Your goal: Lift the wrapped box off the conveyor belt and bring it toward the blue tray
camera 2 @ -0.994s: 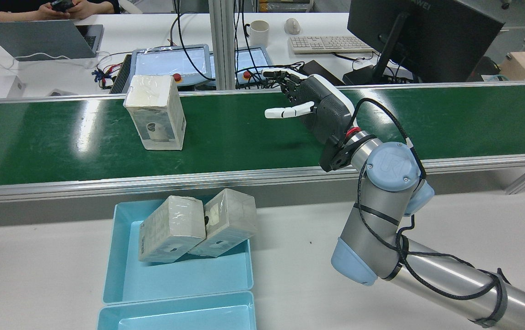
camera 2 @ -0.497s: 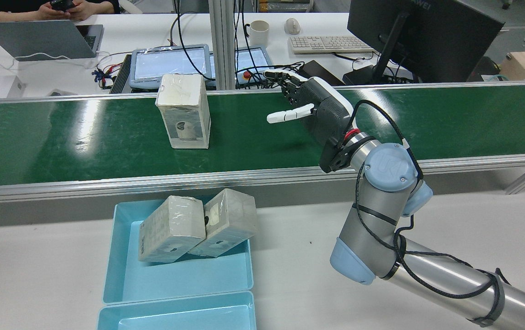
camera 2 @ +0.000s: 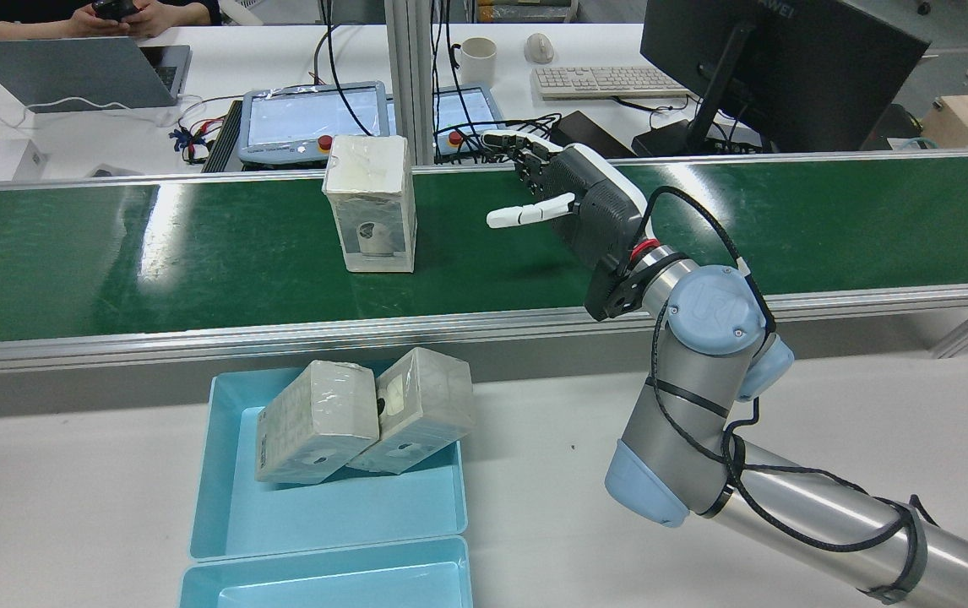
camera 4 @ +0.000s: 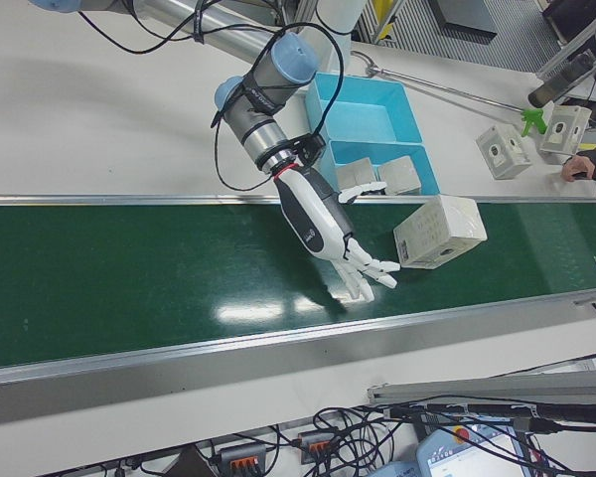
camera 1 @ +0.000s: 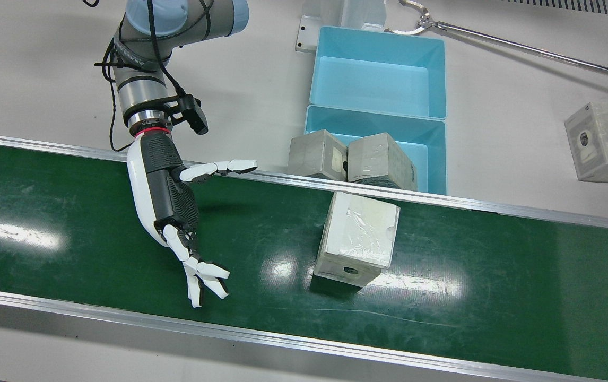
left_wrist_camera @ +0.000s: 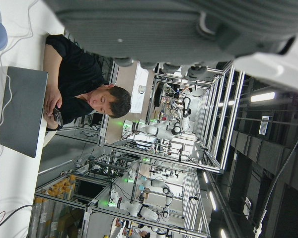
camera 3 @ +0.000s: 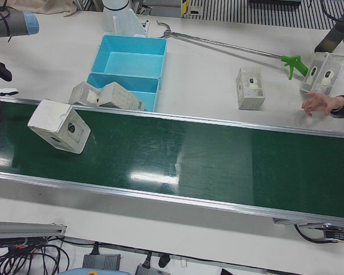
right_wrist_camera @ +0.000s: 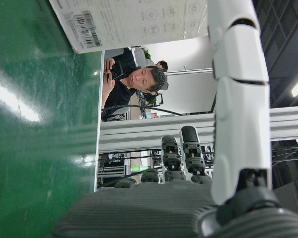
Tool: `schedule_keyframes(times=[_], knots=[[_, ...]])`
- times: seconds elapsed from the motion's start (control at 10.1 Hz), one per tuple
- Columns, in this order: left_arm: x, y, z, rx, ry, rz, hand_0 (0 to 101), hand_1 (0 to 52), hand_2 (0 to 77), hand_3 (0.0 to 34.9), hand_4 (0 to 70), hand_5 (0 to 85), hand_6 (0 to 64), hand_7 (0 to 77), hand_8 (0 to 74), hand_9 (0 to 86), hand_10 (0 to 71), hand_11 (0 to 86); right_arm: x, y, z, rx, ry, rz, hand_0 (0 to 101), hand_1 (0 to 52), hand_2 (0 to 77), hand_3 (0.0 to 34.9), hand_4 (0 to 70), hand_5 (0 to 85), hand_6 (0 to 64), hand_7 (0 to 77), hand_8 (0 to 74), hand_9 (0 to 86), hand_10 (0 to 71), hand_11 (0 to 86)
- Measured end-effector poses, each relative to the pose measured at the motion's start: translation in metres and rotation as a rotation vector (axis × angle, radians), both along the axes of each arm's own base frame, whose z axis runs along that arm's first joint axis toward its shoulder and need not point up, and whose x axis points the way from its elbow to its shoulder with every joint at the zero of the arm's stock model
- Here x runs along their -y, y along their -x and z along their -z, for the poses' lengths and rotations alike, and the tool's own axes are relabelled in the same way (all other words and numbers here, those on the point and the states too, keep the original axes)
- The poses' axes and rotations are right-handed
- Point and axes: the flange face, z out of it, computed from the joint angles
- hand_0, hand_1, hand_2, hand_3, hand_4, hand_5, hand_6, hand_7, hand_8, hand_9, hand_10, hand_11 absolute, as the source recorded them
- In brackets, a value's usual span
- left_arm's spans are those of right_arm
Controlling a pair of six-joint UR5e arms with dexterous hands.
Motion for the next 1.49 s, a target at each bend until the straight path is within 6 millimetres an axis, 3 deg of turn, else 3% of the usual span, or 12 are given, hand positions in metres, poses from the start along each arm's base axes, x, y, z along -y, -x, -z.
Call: schedule_keyframes(times=[0.7,0.8,1.09,1.49], knots=[[0.0,0.0,0.0,0.0,0.0,0.0,0,0.0,1.1,0.0,0.0,1.1,0.5,0.5,0.5,0.0,0.5,0.5,-0.0036,0.0065,0.0008,-0.002,-0.002,0.01,49,16.4,13.1,0.0,10.9,22.9,5.5,6.5,1.1,3.3,0.0,0.5],[0.0,0.0,0.0,0.0,0.0,0.0,0,0.0,1.1,0.0,0.0,1.1,0.5,0.0,0.5,0.0,0.5,0.5,-0.0037,0.0068,0.0009,-0.003,-0.002,0.01,49,16.4,13.1,0.0,7.1,22.9,5.5,6.5,1.1,3.3,0.0,0.5],[0.0,0.0,0.0,0.0,0.0,0.0,0,0.0,1.1,0.0,0.0,1.1,0.5,0.0,0.5,0.0,0.0,0.5,-0.0037,0.0067,0.0001,-0.005,-0.002,0.009,49,16.4,13.1,0.0,10.4,22.9,5.5,6.5,1.1,3.3,0.0,0.5],[0.0,0.0,0.0,0.0,0.0,0.0,0,0.0,1.1,0.0,0.0,1.1,0.5,0.5,0.5,0.0,0.5,0.5,-0.0037,0.006,-0.0011,-0.008,0.0,0.008,49,17.5,13.1,0.0,9.3,22.9,5.5,6.5,1.1,3.3,0.0,0.5]])
